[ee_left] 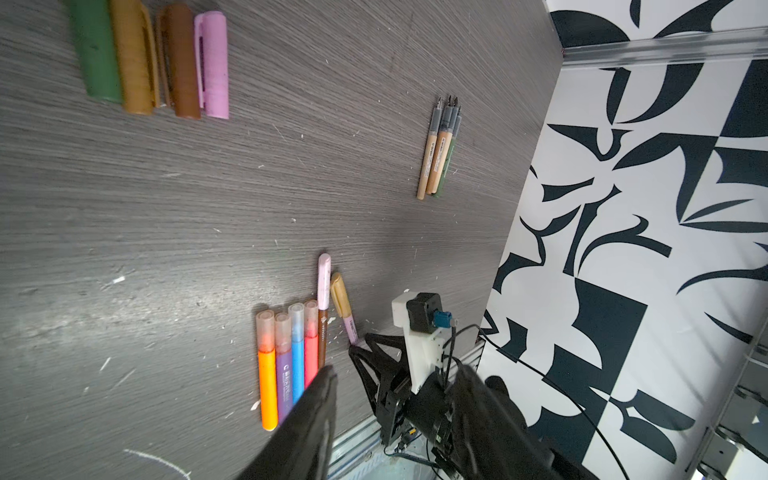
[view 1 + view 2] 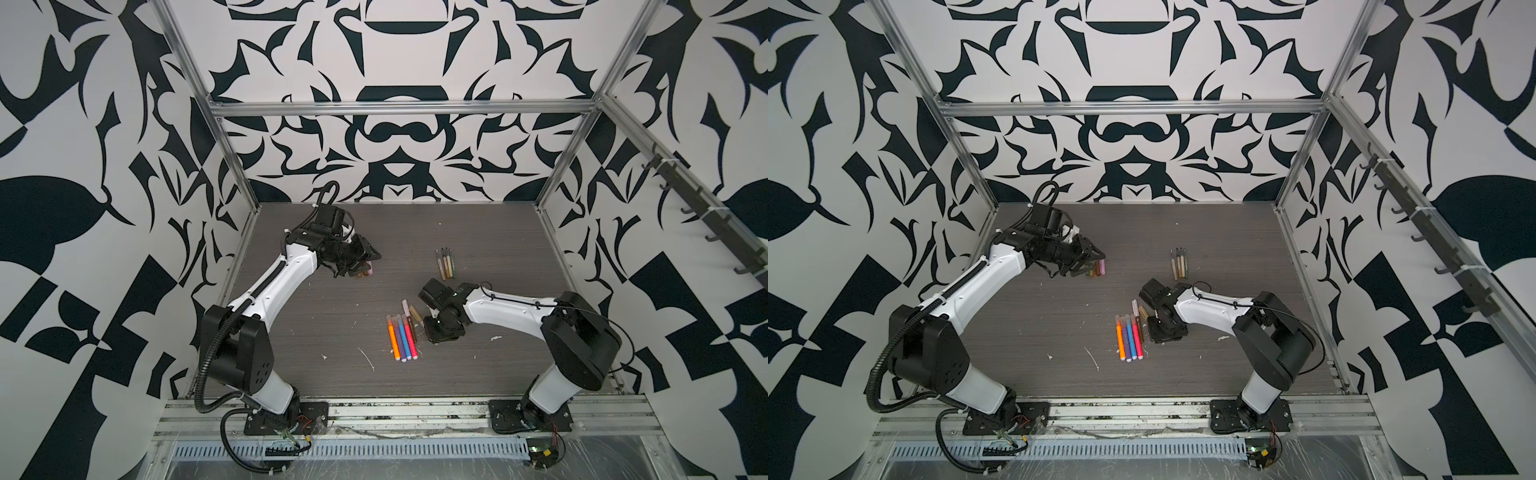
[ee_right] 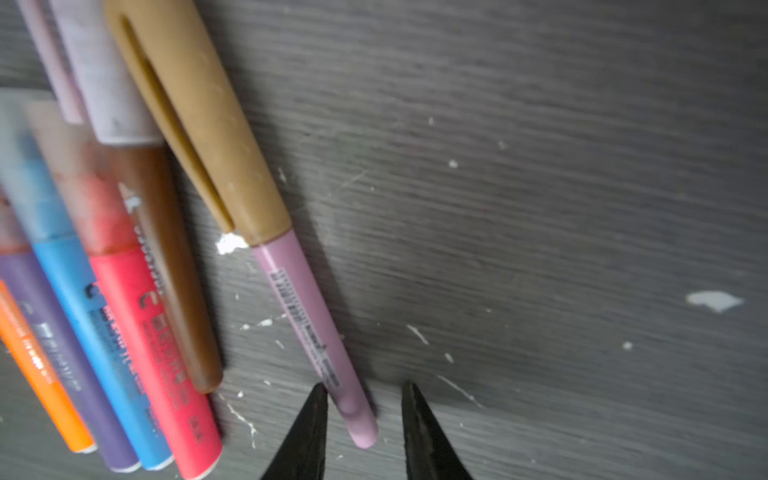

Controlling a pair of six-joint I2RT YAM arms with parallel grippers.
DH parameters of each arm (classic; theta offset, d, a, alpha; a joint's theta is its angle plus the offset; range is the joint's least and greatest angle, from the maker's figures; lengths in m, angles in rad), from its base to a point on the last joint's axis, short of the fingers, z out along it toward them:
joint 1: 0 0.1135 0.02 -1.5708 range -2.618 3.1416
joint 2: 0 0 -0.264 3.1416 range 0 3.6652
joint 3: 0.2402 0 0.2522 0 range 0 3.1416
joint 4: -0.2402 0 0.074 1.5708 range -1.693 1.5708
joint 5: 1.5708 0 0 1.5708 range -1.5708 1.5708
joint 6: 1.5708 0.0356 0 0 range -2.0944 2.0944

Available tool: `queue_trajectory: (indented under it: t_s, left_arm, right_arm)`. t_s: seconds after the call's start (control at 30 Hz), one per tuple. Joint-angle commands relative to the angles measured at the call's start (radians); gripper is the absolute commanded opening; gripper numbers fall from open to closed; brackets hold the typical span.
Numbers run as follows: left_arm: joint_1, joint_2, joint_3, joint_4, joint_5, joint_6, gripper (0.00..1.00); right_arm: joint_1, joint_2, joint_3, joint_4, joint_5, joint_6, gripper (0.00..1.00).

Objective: Open the pen caps
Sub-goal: 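Lift the pink pen toward the left gripper with the right gripper, then close the left gripper on the tan cap held out by the right gripper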

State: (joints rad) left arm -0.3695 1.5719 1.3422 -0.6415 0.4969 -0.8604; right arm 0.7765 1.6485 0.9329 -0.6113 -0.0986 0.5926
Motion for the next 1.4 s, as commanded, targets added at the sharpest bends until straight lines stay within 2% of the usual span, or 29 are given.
queue_trajectory:
  t_s: [0.0,0.17,0.23,0.37,0.5,0.77,1.0,1.37]
  left_arm:
    - [-0.007,-0.024,0.008,0.019,0.006,-0.017,0.5]
    - [-0.018,-0.03,-0.003,0.049,0.006,-0.046,0.5]
    - [-0.029,-0.03,-0.002,0.061,0.002,-0.056,0.5]
    - [-0.072,-0.007,0.023,0.074,0.008,-0.069,0.52]
    - [-0.13,0.033,0.063,0.086,0.009,-0.077,0.53]
    - [-0.208,0.125,0.163,0.099,0.02,-0.089,0.55]
    - [-0.223,0.181,0.2,0.099,0.025,-0.088,0.55]
    - [-0.224,0.271,0.293,0.04,0.002,-0.051,0.53]
  right_arm:
    - [-0.008,0.018,0.037,-0.025,-0.022,-0.053,0.28]
    - [-0.036,-0.013,0.063,-0.041,-0.034,-0.065,0.04]
    - [-0.068,-0.046,0.095,-0.063,-0.044,-0.088,0.0]
    - [-0.163,-0.112,0.188,-0.109,-0.119,-0.159,0.0]
    - [-0.256,-0.146,0.268,-0.125,-0.286,-0.212,0.0]
    - [-0.287,-0.149,0.356,-0.132,-0.476,-0.203,0.0]
    - [-0.288,-0.163,0.347,-0.091,-0.545,-0.156,0.0]
    - [-0.289,-0.199,0.336,-0.106,-0.574,-0.153,0.0]
